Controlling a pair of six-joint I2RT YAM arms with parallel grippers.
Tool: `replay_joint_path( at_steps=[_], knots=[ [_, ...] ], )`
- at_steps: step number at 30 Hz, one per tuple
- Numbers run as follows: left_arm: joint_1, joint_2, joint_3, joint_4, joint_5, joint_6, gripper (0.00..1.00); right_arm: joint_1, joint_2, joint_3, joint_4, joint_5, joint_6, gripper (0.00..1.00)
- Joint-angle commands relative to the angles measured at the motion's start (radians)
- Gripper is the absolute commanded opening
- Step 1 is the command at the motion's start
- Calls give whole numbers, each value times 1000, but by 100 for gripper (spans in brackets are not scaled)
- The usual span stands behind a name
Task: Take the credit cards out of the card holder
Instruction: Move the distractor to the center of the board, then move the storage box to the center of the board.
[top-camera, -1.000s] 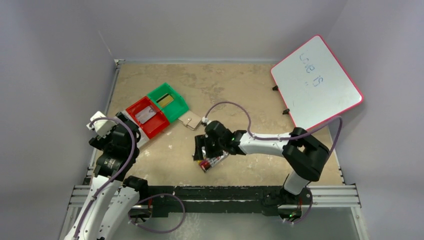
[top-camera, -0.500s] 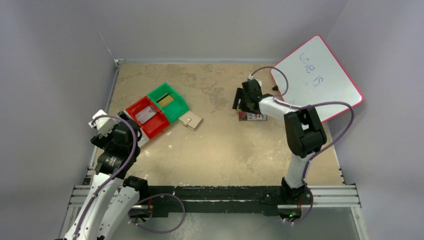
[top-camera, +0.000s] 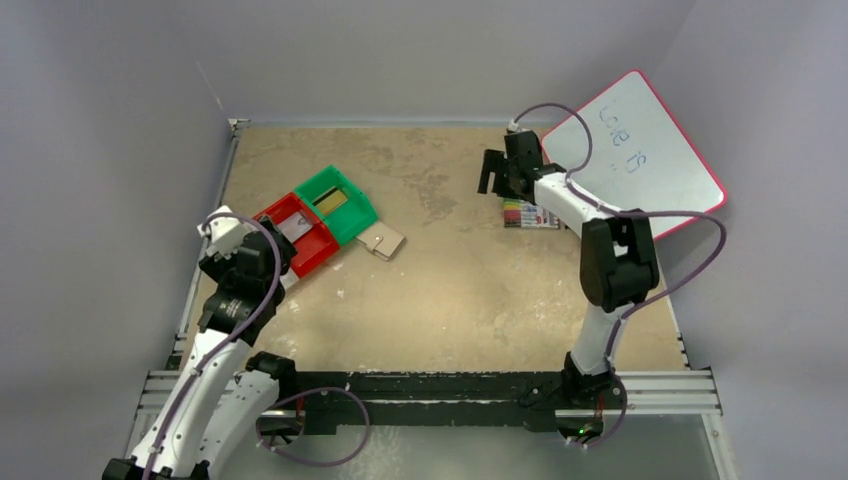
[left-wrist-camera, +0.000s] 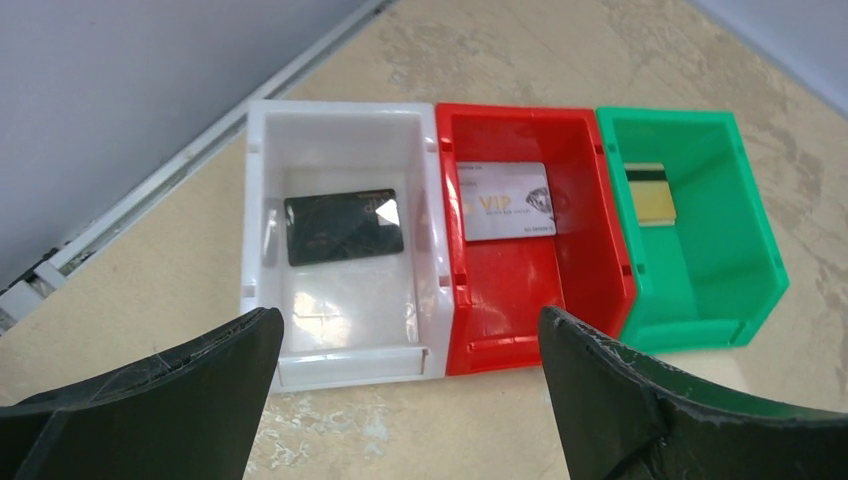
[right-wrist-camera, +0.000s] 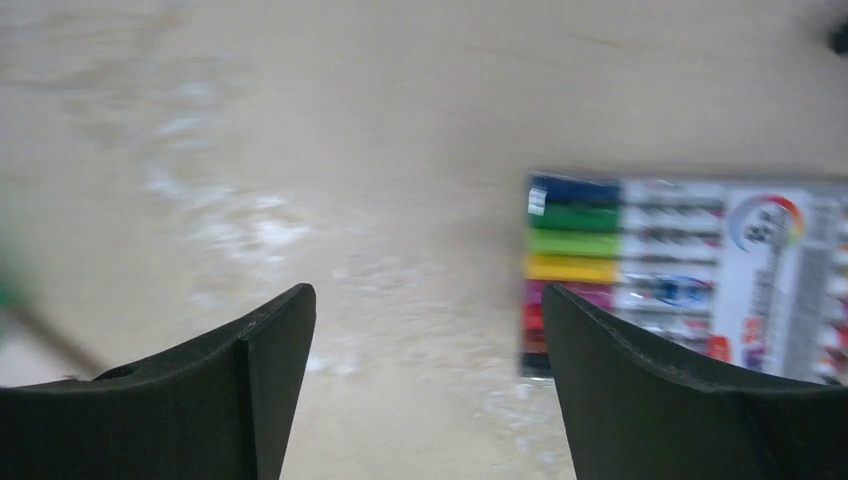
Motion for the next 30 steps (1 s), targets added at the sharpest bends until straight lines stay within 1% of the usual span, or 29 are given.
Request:
replay_joint_path(
  at_steps=[1,4,6,11,14,17,19,23,25,30],
  knots=[
    [6,52,6,84,140,58,100,55,-74,61,98,-294,-32,86],
    [7,118,21,109,233,74,100,104,-52,92,104,-310,-38,87],
    [6,173,55,117,255,31,100,144,-28,125,102,-338,-51,88],
    [6,371,142,161,267,-27,99,238,8,147,106,-299,-45,90],
    [7,504,228,151,255,-47,98,257,-24,86,132,-292,-20,91],
    [6,630,316,130,250,-68,96,261,-79,-14,167,-321,0,91],
    [6,698,356,131,242,-79,95,261,-115,-69,169,-314,4,91],
    [7,820,413,133,204,-106,88,261,-180,-147,143,-281,2,92],
    [7,874,435,133,207,-105,81,261,-213,-182,132,-270,-1,93],
    [6,964,460,125,213,-98,80,261,-300,-258,94,-254,-9,94]
  ],
)
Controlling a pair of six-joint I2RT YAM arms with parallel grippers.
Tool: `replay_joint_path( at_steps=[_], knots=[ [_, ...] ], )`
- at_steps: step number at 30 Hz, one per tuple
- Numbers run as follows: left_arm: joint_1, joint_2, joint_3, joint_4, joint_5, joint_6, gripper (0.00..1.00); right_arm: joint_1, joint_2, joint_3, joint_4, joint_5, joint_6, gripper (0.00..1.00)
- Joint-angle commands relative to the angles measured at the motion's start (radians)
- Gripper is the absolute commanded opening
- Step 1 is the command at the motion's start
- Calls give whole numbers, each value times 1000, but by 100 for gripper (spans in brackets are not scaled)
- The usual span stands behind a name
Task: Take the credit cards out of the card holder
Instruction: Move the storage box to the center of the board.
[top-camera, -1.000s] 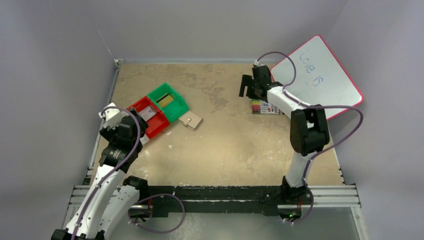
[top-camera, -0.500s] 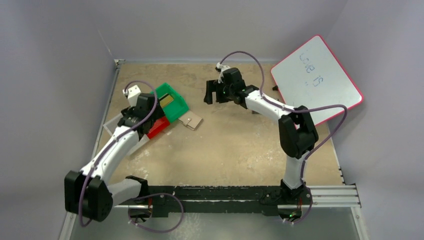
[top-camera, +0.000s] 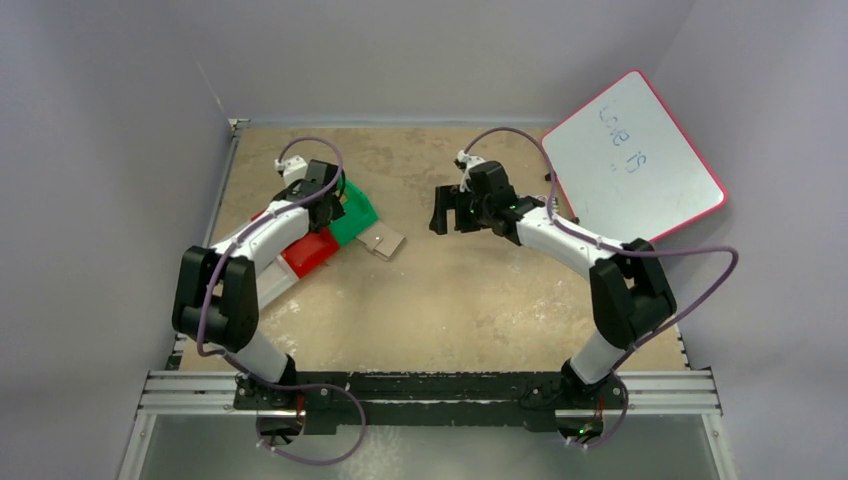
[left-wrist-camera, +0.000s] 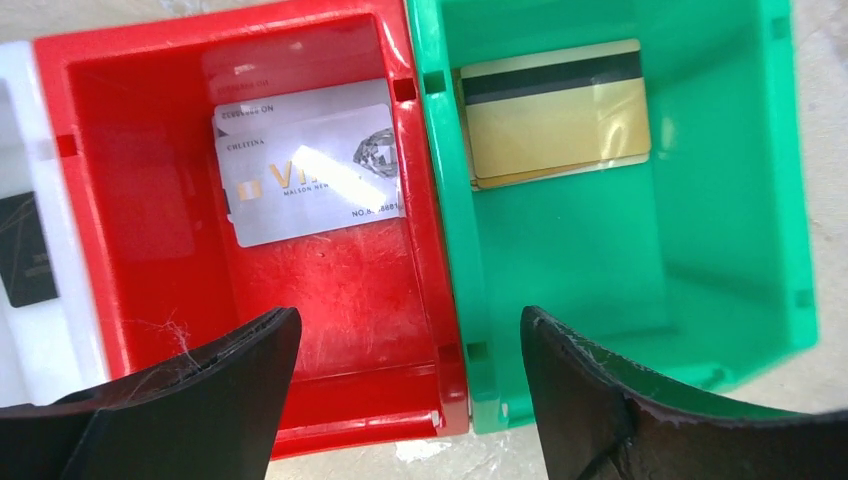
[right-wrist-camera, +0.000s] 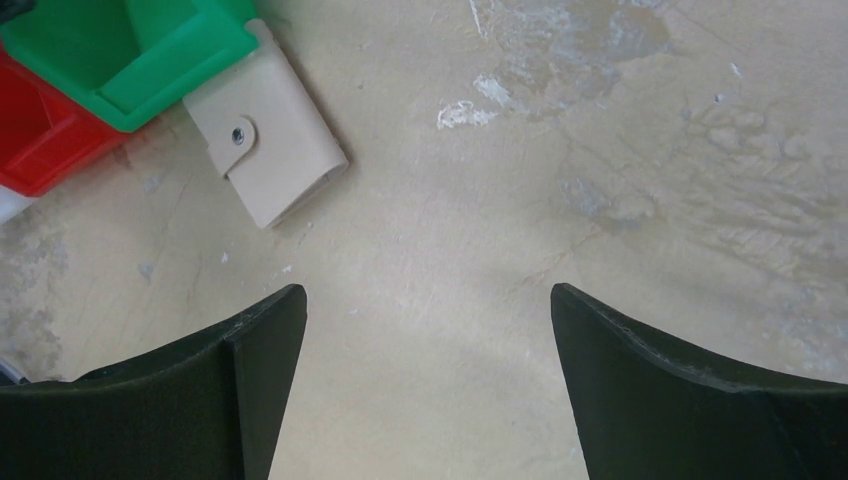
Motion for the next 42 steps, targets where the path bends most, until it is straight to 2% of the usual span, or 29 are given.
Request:
replay_joint_path(
  at_steps=[1,7,12,15,20,23,33,42],
  knots=[
    [4,43,45,10,-21,-15,77,-1,-107,-55,-29,21,-4,94],
    [5,59,27,46,51,25,62,-3,-152,-111,-43,71,-10,96],
    [2,66,18,76,147,59,55,-3,-135,-122,-42,88,-17,96],
    [-2,91,20,103,240,112,47,-2,-118,-111,-46,96,-7,96],
    [-19,158,49,128,358,162,28,-3,-123,-111,-51,121,14,96],
    [-36,193,72,134,412,177,23,-2,-138,-125,-58,156,32,96],
    [-120,207,69,195,481,96,23,-4,-218,-179,-74,336,139,98],
    [-266,223,79,229,442,-74,23,-11,-320,-240,-89,470,215,100]
  ],
)
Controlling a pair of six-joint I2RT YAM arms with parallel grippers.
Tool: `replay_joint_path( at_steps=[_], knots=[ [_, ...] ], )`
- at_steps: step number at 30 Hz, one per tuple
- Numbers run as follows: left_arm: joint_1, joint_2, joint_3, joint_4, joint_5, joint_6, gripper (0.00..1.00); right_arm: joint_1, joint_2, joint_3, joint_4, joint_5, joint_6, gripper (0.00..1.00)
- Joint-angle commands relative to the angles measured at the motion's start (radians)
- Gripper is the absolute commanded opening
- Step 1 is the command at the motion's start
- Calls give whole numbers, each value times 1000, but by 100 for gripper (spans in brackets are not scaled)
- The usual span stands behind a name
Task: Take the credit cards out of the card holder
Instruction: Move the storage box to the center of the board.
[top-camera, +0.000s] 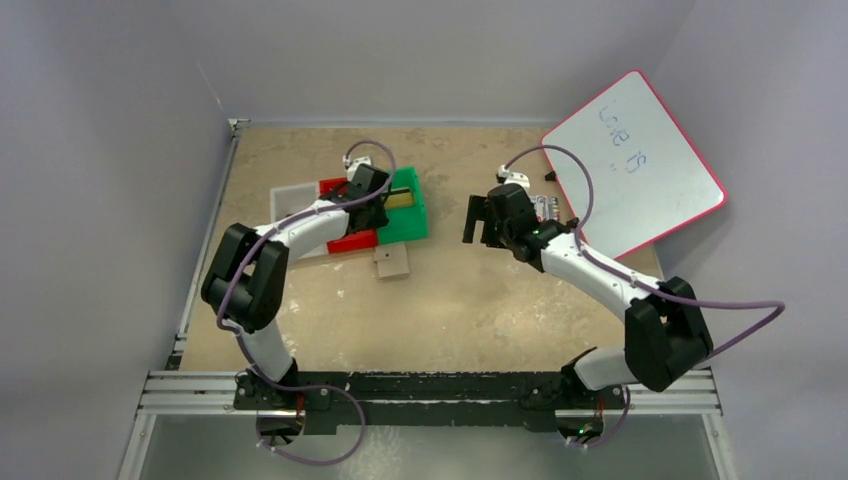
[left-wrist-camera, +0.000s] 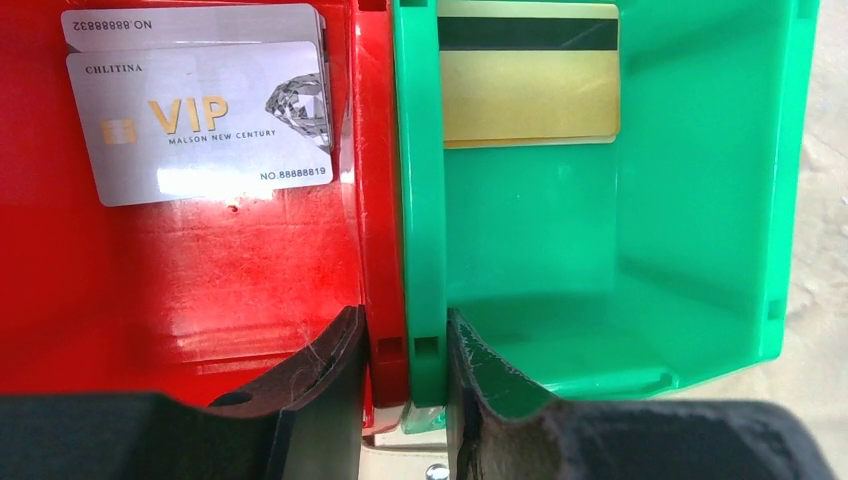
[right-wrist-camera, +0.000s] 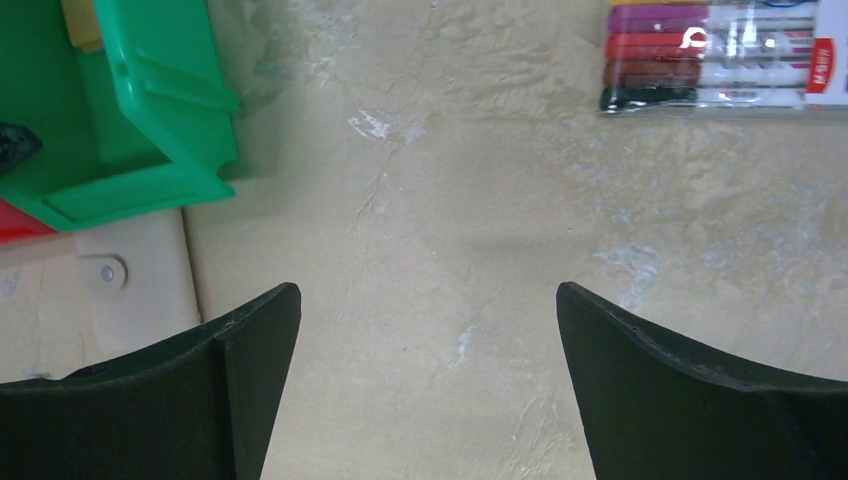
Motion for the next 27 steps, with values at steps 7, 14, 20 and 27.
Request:
replay_joint_path(
  at_steps=[7,14,20,27],
  knots=[
    [-184,69,20,108,78,-333,23,-82,-157,-87,-11,162,111,100],
    [-313,156,100,154,50,-436,23,-147,-254,-151,-13,180,125,100],
    [-392,223,184,170,34,-491,26,-159,-314,-179,-29,207,138,100],
    [-401,200,214,155,-8,-481,43,-160,-348,-192,-43,182,148,100]
  ],
)
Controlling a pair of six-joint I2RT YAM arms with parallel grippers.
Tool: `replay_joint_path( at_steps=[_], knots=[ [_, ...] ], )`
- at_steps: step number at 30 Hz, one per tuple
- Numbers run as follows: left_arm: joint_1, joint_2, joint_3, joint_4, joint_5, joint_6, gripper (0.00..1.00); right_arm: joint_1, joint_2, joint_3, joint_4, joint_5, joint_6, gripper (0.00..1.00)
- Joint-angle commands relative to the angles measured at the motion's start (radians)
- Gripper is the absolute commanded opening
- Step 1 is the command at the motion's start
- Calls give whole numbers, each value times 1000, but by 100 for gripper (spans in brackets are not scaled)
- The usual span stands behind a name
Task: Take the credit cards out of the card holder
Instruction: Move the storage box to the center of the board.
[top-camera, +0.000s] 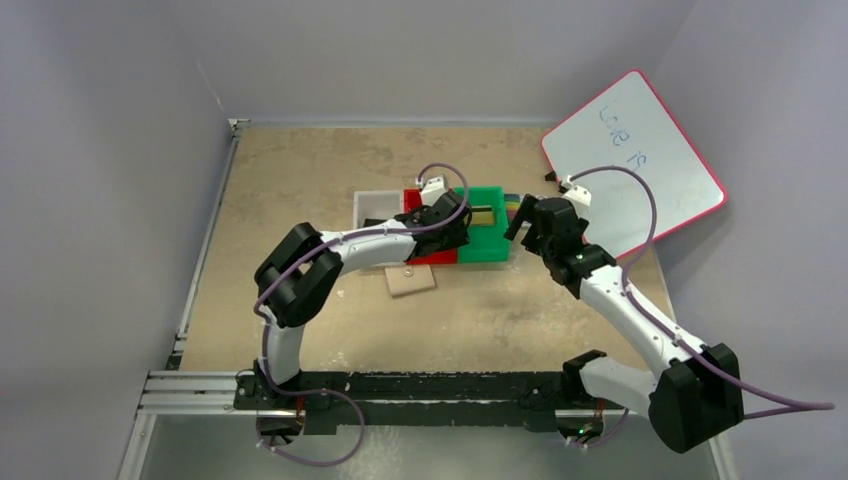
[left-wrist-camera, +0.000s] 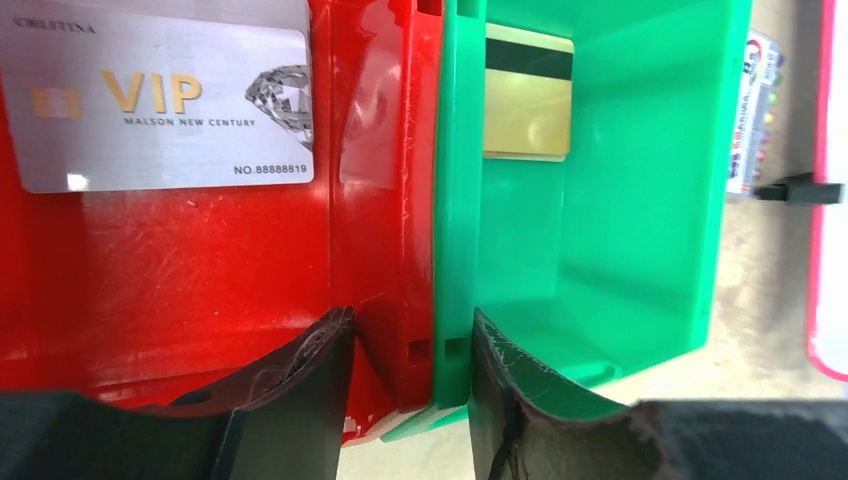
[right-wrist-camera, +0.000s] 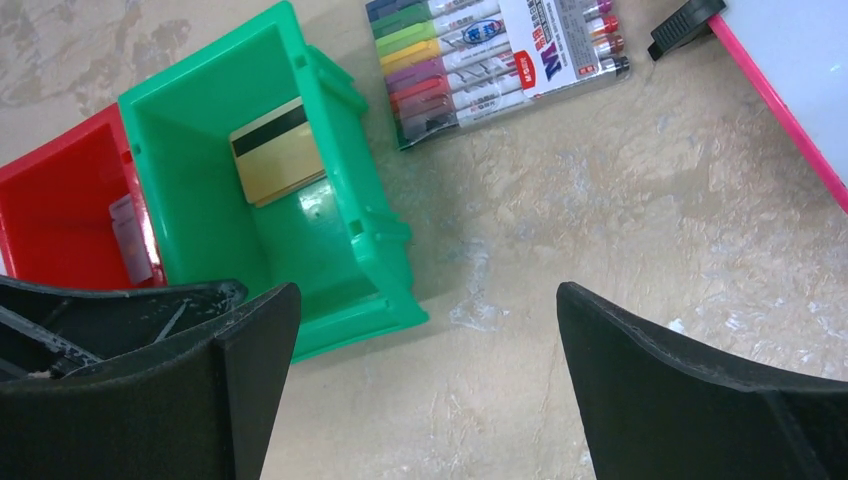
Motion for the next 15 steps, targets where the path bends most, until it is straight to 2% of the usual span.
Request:
replay_joint_path(
  at_steps=[1,10,15],
  knots=[
    [1,-10,24,49,88,-128,44,-4,-34,-13,-4,4,24,100],
    [1,-169,15,18,50,33,54,-4,-60,-33,81,-222,-38,100],
    [0,-369,-124,12,-76,86,61,-4,-75,-65,175,-352,-86,100]
  ],
)
